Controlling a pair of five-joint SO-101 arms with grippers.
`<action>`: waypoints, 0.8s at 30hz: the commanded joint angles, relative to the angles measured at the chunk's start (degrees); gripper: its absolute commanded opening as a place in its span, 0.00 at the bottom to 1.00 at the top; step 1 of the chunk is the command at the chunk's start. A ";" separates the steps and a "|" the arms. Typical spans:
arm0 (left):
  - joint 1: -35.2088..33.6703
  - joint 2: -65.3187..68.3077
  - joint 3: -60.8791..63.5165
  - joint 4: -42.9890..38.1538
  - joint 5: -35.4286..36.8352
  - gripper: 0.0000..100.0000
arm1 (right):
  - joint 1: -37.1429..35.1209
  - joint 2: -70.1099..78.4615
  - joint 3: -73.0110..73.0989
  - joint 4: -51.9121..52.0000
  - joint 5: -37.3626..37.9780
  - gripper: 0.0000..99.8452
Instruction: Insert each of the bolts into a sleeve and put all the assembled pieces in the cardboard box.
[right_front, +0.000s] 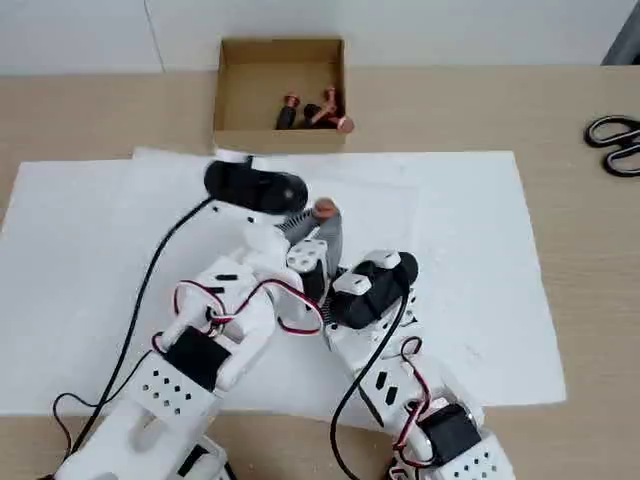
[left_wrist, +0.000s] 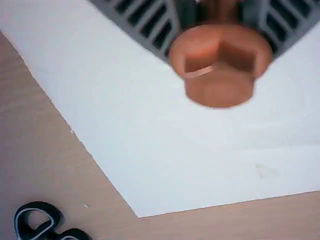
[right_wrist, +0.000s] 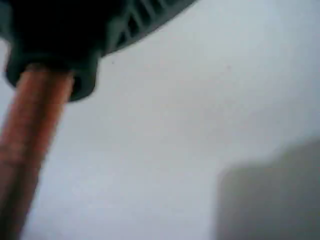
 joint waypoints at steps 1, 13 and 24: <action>0.18 -1.32 -0.84 0.09 -0.18 0.01 | -0.22 -0.31 -0.79 -1.27 -0.35 0.00; 0.09 -1.32 -0.57 6.77 -0.18 0.01 | -0.13 -0.31 -0.79 -1.27 -0.35 0.00; 0.26 -1.32 -0.31 11.08 -0.18 0.01 | -0.13 -0.31 -0.79 -1.27 -0.35 0.00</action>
